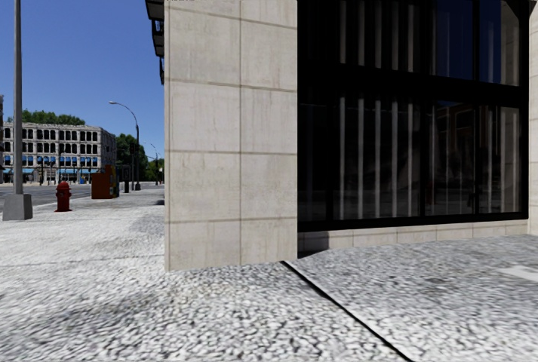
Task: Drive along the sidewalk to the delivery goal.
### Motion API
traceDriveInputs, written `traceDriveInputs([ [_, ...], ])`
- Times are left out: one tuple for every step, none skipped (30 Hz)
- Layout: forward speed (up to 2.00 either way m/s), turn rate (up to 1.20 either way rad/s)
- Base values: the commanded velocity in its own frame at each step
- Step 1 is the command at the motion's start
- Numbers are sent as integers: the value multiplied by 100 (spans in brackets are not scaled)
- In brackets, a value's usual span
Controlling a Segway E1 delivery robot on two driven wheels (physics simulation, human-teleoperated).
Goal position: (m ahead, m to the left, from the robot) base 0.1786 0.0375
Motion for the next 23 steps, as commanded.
traceDriveInputs([
  [0, 0],
  [0, 0],
  [0, 0],
  [0, 0],
  [0, 0],
  [0, 0],
  [0, 0],
  [0, 0],
  [0, 0],
  [0, 0],
  [0, 0],
  [0, 0],
  [0, 0],
  [0, 0],
  [0, 0],
  [0, 0],
  [0, 0],
  [0, 0],
  [0, 0],
  [0, 0],
  [0, 0],
  [0, 0],
  [0, 0],
])
